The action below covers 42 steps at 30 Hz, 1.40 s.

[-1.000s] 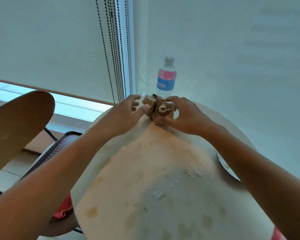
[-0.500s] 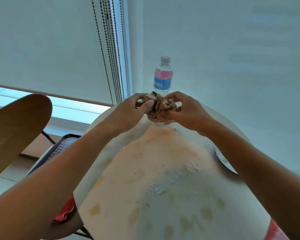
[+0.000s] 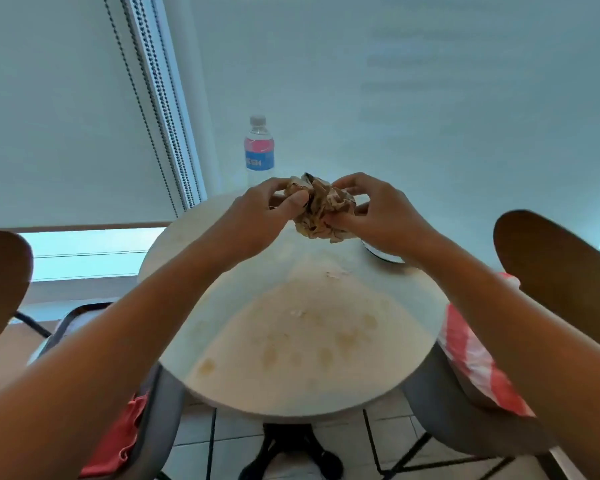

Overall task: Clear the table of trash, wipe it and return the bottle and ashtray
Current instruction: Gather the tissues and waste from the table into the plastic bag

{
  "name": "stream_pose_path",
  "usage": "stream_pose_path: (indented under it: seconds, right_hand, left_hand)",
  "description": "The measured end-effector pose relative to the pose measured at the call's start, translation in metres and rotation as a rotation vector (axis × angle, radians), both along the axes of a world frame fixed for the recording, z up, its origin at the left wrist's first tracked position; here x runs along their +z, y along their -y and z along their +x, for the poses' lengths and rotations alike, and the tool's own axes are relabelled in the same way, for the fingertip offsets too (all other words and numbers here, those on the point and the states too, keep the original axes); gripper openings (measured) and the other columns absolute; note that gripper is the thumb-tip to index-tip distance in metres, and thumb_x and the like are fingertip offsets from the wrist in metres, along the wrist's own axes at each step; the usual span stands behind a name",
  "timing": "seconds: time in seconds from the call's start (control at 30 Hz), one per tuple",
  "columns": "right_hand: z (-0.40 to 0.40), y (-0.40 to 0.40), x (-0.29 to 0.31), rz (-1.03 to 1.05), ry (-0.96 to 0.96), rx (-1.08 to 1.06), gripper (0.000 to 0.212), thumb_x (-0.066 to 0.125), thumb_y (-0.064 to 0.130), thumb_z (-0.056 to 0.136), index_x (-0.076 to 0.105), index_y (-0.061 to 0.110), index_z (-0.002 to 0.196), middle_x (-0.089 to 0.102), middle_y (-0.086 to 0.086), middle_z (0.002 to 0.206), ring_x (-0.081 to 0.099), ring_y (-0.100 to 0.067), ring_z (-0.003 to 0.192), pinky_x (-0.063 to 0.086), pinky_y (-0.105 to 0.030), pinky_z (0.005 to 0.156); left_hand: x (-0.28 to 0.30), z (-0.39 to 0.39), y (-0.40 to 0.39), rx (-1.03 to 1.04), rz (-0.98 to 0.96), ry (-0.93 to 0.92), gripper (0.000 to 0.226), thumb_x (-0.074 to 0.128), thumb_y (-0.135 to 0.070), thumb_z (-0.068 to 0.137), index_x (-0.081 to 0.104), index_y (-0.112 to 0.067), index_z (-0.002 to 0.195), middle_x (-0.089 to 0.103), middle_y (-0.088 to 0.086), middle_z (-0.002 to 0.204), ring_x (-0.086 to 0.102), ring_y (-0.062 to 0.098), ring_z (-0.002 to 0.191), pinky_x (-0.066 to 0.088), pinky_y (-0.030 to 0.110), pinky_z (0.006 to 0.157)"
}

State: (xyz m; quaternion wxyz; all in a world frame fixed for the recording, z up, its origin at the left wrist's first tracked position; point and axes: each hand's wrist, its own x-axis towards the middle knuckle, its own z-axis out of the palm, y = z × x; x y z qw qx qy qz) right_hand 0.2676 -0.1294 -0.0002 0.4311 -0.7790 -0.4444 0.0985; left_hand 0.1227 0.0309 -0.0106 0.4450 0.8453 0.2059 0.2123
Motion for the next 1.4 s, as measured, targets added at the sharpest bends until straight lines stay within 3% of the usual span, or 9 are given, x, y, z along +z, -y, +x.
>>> stream_pose_path:
  seconds: [0.17,0.27,0.47,0.7,0.8,1.0,1.17,1.3,1.4]
  right_hand:
    - [-0.009,0.068,-0.002,-0.019,0.019,-0.135,0.043,0.081,0.035,0.080,0.064,0.033,0.120,0.067,0.008,0.117,0.071,-0.005,0.088,0.059,-0.030,0.085]
    - [-0.008,0.104,-0.003,-0.029,0.027,-0.181,0.045,0.081,0.033,0.081,0.064,0.030,0.123,0.067,0.005,0.120,0.071,-0.008,0.091,0.059,-0.033,0.088]
    - [0.006,0.173,-0.009,-0.025,-0.025,-0.252,0.046,0.081,0.031,0.083,0.063,0.030,0.125,0.067,0.007,0.121,0.073,-0.007,0.088,0.062,-0.030,0.079]
    - [0.046,0.248,-0.024,-0.048,-0.041,-0.304,0.051,0.080,0.034,0.083,0.061,0.028,0.130,0.065,0.009,0.122,0.067,0.008,0.089,0.052,-0.009,0.065]
    - [0.069,0.278,-0.036,-0.077,-0.029,-0.310,0.051,0.081,0.033,0.083,0.061,0.028,0.129,0.067,0.008,0.120,0.068,0.006,0.089,0.052,-0.007,0.070]
    - [0.126,0.329,-0.075,-0.142,-0.049,-0.279,0.047,0.079,0.031,0.086,0.060,0.025,0.128,0.069,0.007,0.116,0.070,-0.006,0.095,0.059,-0.019,0.081]
    - [0.167,0.351,-0.117,-0.225,-0.112,-0.251,0.043,0.074,0.033,0.089,0.059,0.025,0.129,0.070,0.005,0.115,0.069,-0.011,0.101,0.060,-0.031,0.088]
    - [0.196,0.354,-0.146,-0.302,-0.105,-0.254,0.050,0.070,0.031,0.091,0.055,0.023,0.138,0.069,0.003,0.119,0.066,-0.014,0.106,0.058,-0.041,0.092]
    - [0.213,0.352,-0.164,-0.337,-0.143,-0.266,0.053,0.067,0.030,0.089,0.053,0.031,0.140,0.067,0.005,0.124,0.065,-0.014,0.109,0.057,-0.042,0.093]
  left_hand:
    - [-0.003,0.011,0.047,-0.156,-0.006,0.010,0.040,0.056,-0.051,0.095,0.058,-0.031,0.130,0.072,-0.008,0.112,0.067,0.004,0.104,0.052,0.041,0.098]
    - [-0.006,0.022,0.075,-0.226,0.003,-0.004,0.042,0.054,-0.053,0.096,0.057,-0.031,0.132,0.071,-0.006,0.115,0.066,0.007,0.107,0.052,0.043,0.098]
    - [-0.009,0.052,0.131,-0.343,-0.007,-0.016,0.044,0.053,-0.050,0.097,0.054,-0.028,0.135,0.069,-0.004,0.122,0.065,0.009,0.111,0.052,0.041,0.099]
    - [-0.017,0.103,0.205,-0.382,0.061,-0.056,0.046,0.052,-0.046,0.099,0.052,-0.024,0.139,0.066,-0.004,0.128,0.062,0.006,0.113,0.049,0.029,0.098]
    - [-0.027,0.132,0.236,-0.388,0.089,-0.102,0.046,0.052,-0.047,0.098,0.052,-0.024,0.138,0.064,-0.005,0.129,0.061,0.007,0.116,0.048,0.029,0.099]
    - [-0.066,0.192,0.298,-0.337,0.079,-0.213,0.046,0.049,-0.047,0.100,0.049,-0.025,0.140,0.062,-0.001,0.131,0.060,0.015,0.115,0.043,0.025,0.090]
    - [-0.111,0.230,0.325,-0.308,0.031,-0.287,0.044,0.048,-0.045,0.100,0.050,-0.023,0.139,0.061,-0.003,0.128,0.058,0.016,0.117,0.044,0.034,0.102]
    - [-0.137,0.252,0.332,-0.308,-0.015,-0.357,0.044,0.047,-0.040,0.102,0.045,-0.022,0.142,0.058,-0.007,0.128,0.055,0.012,0.118,0.039,0.027,0.099]
    - [-0.152,0.267,0.332,-0.300,-0.047,-0.392,0.050,0.050,-0.040,0.101,0.040,-0.023,0.147,0.059,0.000,0.136,0.053,0.019,0.128,0.035,0.036,0.113]
